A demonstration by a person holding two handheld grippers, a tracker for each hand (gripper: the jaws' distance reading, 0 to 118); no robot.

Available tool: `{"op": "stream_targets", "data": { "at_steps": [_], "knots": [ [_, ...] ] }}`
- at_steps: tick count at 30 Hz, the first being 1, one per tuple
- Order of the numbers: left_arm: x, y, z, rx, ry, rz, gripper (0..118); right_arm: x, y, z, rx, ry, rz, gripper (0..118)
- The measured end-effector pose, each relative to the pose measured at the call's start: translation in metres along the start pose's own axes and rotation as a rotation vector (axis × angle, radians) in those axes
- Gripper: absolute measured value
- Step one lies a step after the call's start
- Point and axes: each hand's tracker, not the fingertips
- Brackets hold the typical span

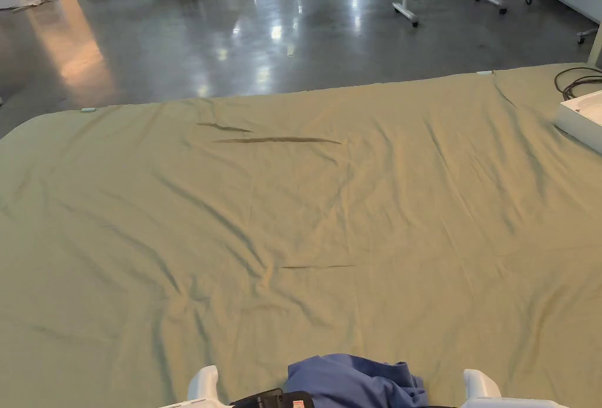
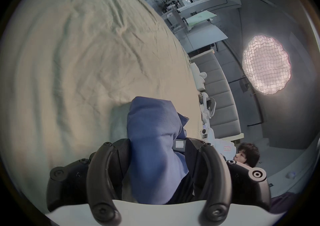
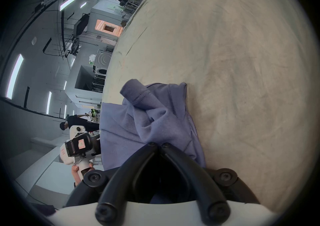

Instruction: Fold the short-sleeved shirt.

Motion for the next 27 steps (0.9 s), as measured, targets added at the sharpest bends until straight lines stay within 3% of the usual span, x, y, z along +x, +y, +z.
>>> {"op": "stream_targets", "data": {
  "at_steps": [7, 9, 10, 13, 15, 17, 24, 27],
  "knots": [
    [-0.008, 0.007, -0.023, -0.041, -0.011, -0.003, 69, -0.007, 0.000, 0.000, 0.001, -0.028, 0.014, 0],
    [-0.008, 0.007, -0.023, -0.045, -0.018, 0.035, 64, -0.007, 0.000, 0.000, 0.001, -0.027, 0.015, 0],
    [-0.007, 0.007, -0.021, -0.043, 0.000, 0.029, 56, -0.007, -0.001, 0.000, 0.001, -0.025, 0.018, 0],
    [-0.004, 0.011, -0.011, -0.053, 0.058, -0.016, 55, -0.013, -0.003, 0.004, 0.006, -0.038, 0.057, 0],
    [-0.003, 0.014, -0.006, -0.055, 0.146, -0.075, 60, -0.016, -0.005, 0.003, 0.010, -0.050, 0.093, 0],
    [-0.006, 0.016, -0.011, -0.076, 0.088, -0.035, 70, -0.016, -0.005, 0.002, 0.010, -0.061, 0.096, 0],
    [-0.002, 0.014, -0.051, -0.062, 0.037, 0.054, 72, -0.015, -0.004, 0.002, 0.013, -0.063, 0.076, 0],
    [0.007, 0.011, -0.047, -0.094, 0.115, -0.060, 42, -0.015, -0.003, 0.002, 0.008, -0.066, 0.082, 0]
  ]
}}
